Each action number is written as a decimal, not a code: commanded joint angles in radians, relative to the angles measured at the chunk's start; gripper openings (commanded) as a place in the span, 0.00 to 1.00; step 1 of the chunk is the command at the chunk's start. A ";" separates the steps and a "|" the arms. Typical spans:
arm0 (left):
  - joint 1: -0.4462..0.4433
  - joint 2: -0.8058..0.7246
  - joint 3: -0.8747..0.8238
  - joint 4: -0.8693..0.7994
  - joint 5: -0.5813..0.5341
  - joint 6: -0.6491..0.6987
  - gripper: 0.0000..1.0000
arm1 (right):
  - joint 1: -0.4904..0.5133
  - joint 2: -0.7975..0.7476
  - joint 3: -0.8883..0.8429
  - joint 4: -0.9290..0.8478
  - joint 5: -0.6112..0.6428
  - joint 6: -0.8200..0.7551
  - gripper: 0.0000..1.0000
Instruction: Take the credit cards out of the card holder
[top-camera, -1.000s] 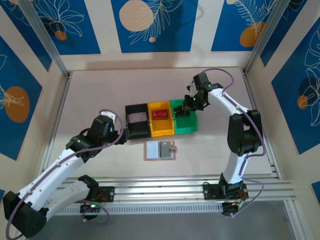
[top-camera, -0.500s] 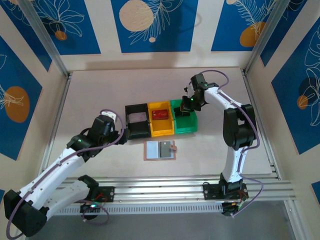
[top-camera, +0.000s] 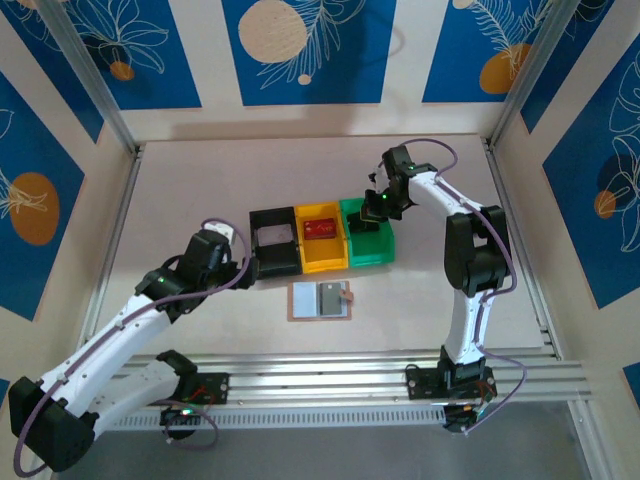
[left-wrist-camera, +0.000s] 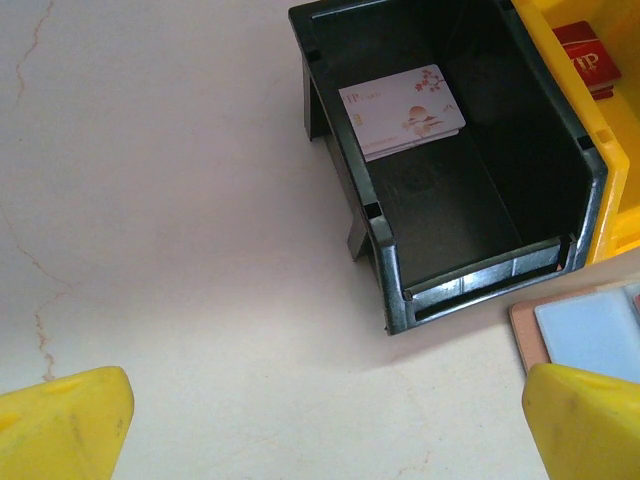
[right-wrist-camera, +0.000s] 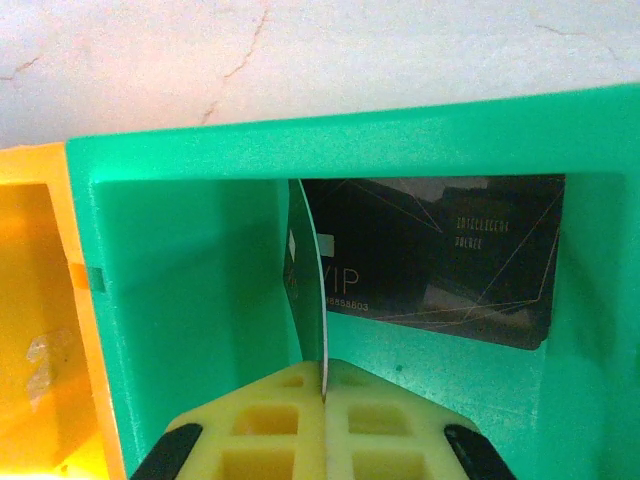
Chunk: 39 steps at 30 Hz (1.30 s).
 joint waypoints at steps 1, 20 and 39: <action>0.010 0.007 -0.007 0.018 0.015 0.026 1.00 | 0.001 0.025 0.025 -0.033 0.000 -0.012 0.03; 0.010 0.004 -0.008 0.020 0.023 0.029 1.00 | 0.013 0.002 0.044 -0.054 0.061 -0.003 0.20; 0.009 0.000 -0.008 0.018 0.024 0.027 1.00 | 0.028 -0.020 0.107 -0.096 0.120 -0.010 0.22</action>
